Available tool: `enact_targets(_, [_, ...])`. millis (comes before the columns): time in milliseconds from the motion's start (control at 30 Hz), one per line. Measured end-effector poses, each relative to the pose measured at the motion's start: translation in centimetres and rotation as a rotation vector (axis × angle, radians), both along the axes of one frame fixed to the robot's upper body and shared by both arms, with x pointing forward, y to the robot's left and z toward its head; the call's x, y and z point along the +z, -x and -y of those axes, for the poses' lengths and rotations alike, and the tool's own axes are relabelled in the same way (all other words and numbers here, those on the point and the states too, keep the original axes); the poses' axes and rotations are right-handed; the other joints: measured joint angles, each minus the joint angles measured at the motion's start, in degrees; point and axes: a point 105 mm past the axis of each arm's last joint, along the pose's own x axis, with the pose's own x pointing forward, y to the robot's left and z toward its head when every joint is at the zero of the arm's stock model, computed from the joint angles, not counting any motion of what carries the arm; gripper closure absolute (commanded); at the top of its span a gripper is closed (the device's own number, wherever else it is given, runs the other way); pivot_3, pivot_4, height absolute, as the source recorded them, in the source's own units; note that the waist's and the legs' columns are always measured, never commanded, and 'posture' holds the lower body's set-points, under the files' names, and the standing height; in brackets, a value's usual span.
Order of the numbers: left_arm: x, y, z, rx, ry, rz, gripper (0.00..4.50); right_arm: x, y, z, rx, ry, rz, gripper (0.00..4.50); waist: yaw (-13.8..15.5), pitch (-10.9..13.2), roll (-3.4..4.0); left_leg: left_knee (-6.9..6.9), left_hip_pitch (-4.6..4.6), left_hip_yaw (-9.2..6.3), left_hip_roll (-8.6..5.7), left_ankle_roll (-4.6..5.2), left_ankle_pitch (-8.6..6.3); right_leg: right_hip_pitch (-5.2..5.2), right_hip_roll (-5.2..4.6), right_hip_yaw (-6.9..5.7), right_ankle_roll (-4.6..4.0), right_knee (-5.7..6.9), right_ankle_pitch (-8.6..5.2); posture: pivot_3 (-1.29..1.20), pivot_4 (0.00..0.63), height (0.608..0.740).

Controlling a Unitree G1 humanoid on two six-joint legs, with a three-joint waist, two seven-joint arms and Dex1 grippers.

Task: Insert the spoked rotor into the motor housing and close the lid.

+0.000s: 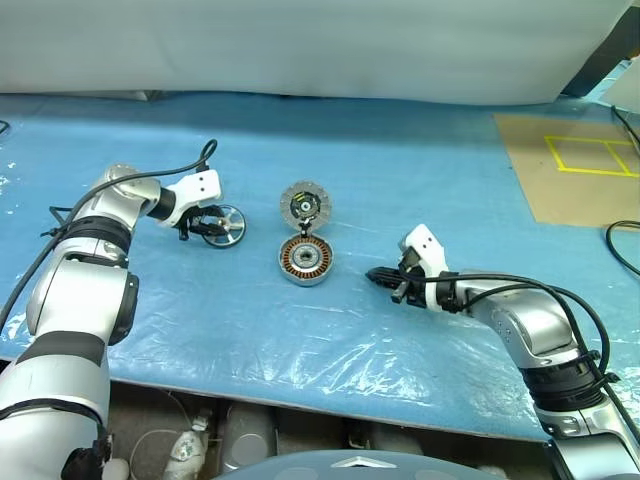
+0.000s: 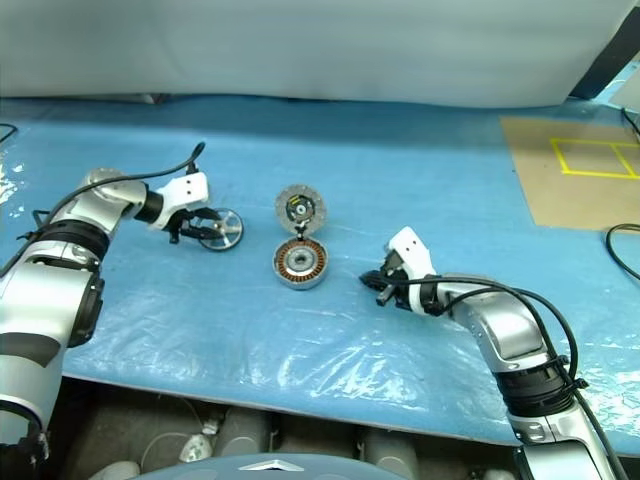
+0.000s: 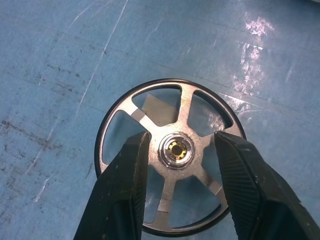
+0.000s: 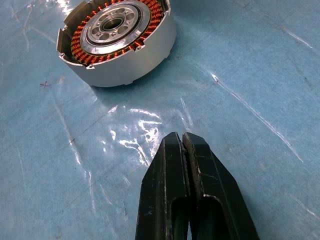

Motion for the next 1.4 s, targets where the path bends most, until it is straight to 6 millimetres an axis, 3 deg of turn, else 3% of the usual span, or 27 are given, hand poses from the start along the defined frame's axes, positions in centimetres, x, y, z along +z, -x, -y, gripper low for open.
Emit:
enact_targets(467, [-1.0, 0.3, -0.1, -0.050, -0.102, 0.001, 2.36, -0.1, 0.1, 0.3, -0.017, 0.016, -0.005, 4.50, -0.43, 0.00, 0.00, -0.02, 0.24, 0.00, 0.00, 0.00, 0.00, 0.18, 0.00, 0.03, 0.00, 0.01, 0.00, 0.00, 0.150, 0.740])
enact_targets(567, [-0.9, 0.3, -0.2, -0.046, -0.091, 0.002, 3.16, -0.1, 0.1, 0.3, -0.017, 0.018, -0.004, 4.50, -0.42, -0.01, 0.01, -0.02, 0.26, 0.00, 0.00, 0.00, 0.00, 0.21, 0.00, 0.04, -0.01, 0.00, 0.00, 0.00, 0.150, 0.740])
enact_targets(833, [-1.4, 0.9, -0.2, -0.056, -0.049, -0.024, 3.19, -0.1, 0.1, 0.3, -0.019, 0.021, -0.001, 4.50, -0.31, -0.08, 0.14, -0.10, 0.67, 0.04, -0.06, 0.00, -0.01, 0.59, -0.08, 0.06, -0.09, -0.04, -0.06, 0.00, 0.150, 0.740])
enact_targets(1100, [-1.2, 1.8, 0.4, -0.006, 0.215, -0.117, 3.19, -0.2, 0.1, 0.4, -0.020, 0.018, -0.004, 4.50, -0.05, -0.08, 0.17, -0.14, 0.80, 0.09, -0.09, 0.00, -0.01, 0.69, -0.13, 0.10, -0.27, -0.09, -0.18, 0.00, 0.150, 0.740])
enact_targets(1200, [-0.1, 2.1, 1.4, -0.003, 0.393, -0.156, 3.19, -0.1, 0.0, 0.4, -0.020, 0.014, -0.001, 4.50, 0.24, -0.02, 0.08, -0.14, 0.61, 0.15, -0.04, 0.01, 0.00, 0.54, -0.12, 0.08, -0.28, -0.08, -0.18, 0.00, 0.150, 0.740])
enact_targets(1400, [2.2, 3.6, 3.7, -0.087, 0.544, -0.138, 3.19, -0.1, -0.5, 0.7, -0.032, 0.006, 0.001, 4.50, 0.05, -0.01, 0.05, -0.15, 0.10, 0.37, -0.02, 0.01, 0.00, 0.01, -0.10, 0.06, -0.26, -0.06, -0.15, 0.00, 0.150, 0.740])
